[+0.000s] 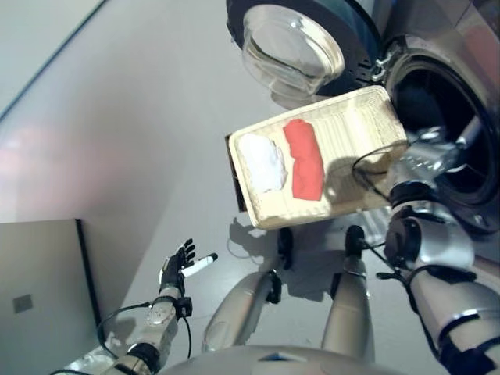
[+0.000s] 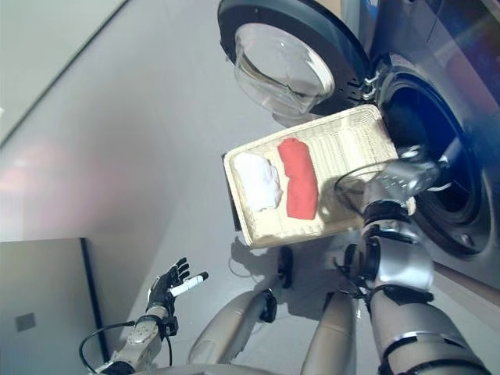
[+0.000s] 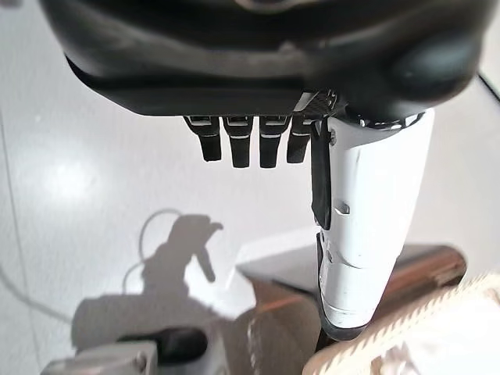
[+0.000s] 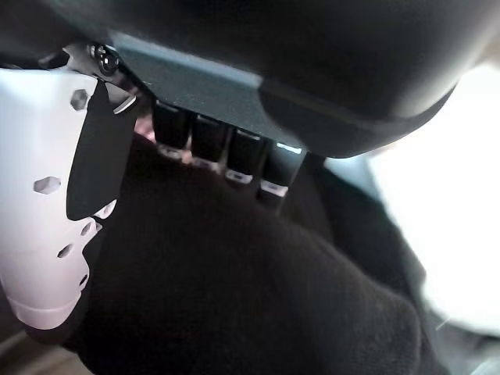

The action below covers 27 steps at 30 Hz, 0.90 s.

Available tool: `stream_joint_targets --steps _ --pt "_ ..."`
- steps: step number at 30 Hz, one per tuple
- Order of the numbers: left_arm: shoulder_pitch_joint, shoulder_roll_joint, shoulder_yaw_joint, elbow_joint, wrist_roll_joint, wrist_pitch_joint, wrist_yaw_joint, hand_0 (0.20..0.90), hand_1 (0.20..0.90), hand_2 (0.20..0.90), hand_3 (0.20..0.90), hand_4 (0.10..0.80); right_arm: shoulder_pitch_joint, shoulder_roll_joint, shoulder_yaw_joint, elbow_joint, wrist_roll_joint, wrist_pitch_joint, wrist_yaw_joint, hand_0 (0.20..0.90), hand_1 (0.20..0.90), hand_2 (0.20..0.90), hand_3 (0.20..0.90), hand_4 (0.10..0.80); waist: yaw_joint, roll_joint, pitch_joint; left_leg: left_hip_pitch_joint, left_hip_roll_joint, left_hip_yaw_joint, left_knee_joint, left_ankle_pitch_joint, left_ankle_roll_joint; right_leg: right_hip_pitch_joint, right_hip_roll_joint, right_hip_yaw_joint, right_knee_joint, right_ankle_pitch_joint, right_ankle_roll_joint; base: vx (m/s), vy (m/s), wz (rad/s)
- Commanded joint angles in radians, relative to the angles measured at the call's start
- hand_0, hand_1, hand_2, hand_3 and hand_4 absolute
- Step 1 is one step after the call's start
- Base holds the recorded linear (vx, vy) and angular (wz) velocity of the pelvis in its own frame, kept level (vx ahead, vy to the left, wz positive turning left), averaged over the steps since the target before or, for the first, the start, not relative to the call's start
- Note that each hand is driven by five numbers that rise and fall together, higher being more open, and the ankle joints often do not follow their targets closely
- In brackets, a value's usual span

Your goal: Pick up the clothes and place them into the washing machine

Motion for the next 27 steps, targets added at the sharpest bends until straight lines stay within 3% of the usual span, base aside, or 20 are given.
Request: stream_joint_targets --steps 1,3,4,5,8,9,23,27 --pt "0.032 0.04 -0.012 0.009 -0.031 -0.047 0.03 0.9 0.9 0.9 0.9 0.8 -0.061 -0.125 0.126 -0.119 -0.17 -0.119 -0.008 0.9 0.9 0.9 0.9 0.8 -0.013 -0.005 -0.063 -0.054 -0.006 -0.031 0.067 -0.043 -0.103 0.081 -0.029 -0.036 -0.03 -0.032 -0.01 -0.001 0.036 -0.01" --pt "0.029 0.038 -0.009 0.024 -0.029 -0.044 0.036 0.9 0.9 0.9 0.9 0.8 -0.06 -0.12 0.131 -0.07 -0.18 -0.1 -0.02 0.9 0.9 0.9 0.9 0.8 -0.012 0.004 -0.067 -0.052 -0.01 -0.027 0.065 -0.045 -0.101 0.08 -0.03 -0.032 -0.032 -0.029 -0.01 0.008 0.031 0.03" --pt "0.026 0.033 -0.008 0.033 -0.03 -0.045 0.037 0.9 0.9 0.9 0.9 0.8 -0.064 -0.112 0.133 -0.053 -0.18 -0.092 -0.021 0.299 0.299 0.299 0.299 0.371 -0.011 0.008 -0.067 -0.053 -0.009 -0.022 0.066 -0.046 -0.099 0.078 -0.031 -0.028 -0.034 -0.028 -0.009 0.038 0.026 0.02" --pt "0.025 0.027 -0.008 0.037 -0.033 -0.046 0.036 0.9 0.9 0.9 0.9 0.8 -0.06 -0.1 0.13 -0.039 -0.187 -0.085 -0.027 0.2 0.2 0.2 0.2 0.3 -0.011 0.012 -0.068 -0.05 -0.011 -0.02 0.067 -0.055 -0.099 0.079 -0.031 -0.025 -0.033 -0.036 -0.008 0.035 0.014 -0.05" --pt "0.027 0.011 -0.016 0.03 -0.034 -0.053 0.029 0.9 0.9 0.9 0.9 0.8 -0.039 -0.081 0.114 -0.008 -0.23 -0.08 -0.052 0.2 0.2 0.2 0.2 0.3 -0.009 0.026 -0.068 -0.05 -0.009 -0.019 0.068 -0.056 -0.097 0.08 -0.032 -0.018 -0.036 -0.035 -0.008 -0.002 0.001 -0.11" --pt "0.03 0.007 -0.026 0.014 -0.029 -0.055 0.026 0.9 0.9 0.9 0.9 0.8 -0.03 -0.072 0.095 -0.009 -0.228 -0.088 -0.062 0.9 0.9 0.9 0.9 0.8 -0.008 0.035 -0.068 -0.054 -0.009 -0.019 0.066 -0.046 -0.096 0.078 -0.031 -0.019 -0.038 -0.027 -0.009 -0.03 0.004 -0.07" --pt "0.045 0.003 -0.018 0.047 -0.012 -0.039 0.024 0.9 0.9 0.9 0.9 0.8 -0.018 -0.049 0.12 0.086 -0.135 -0.051 0.027 0.9 0.9 0.9 0.9 0.8 -0.011 0.035 -0.076 -0.053 -0.003 -0.018 0.062 -0.054 -0.098 0.067 -0.023 -0.014 -0.021 -0.043 -0.016 0.003 0.0 0.0" --pt "0.04 0.011 -0.014 0.051 0.002 -0.031 0.027 0.9 0.9 0.9 0.9 0.8 -0.032 -0.082 0.169 0.224 -0.164 0.03 0.013 0.9 0.9 0.9 0.9 0.8 -0.015 0.025 -0.074 -0.054 0.001 -0.013 0.064 -0.056 -0.099 0.061 -0.017 -0.008 -0.019 -0.041 -0.02 0.0 0.0 0.0"
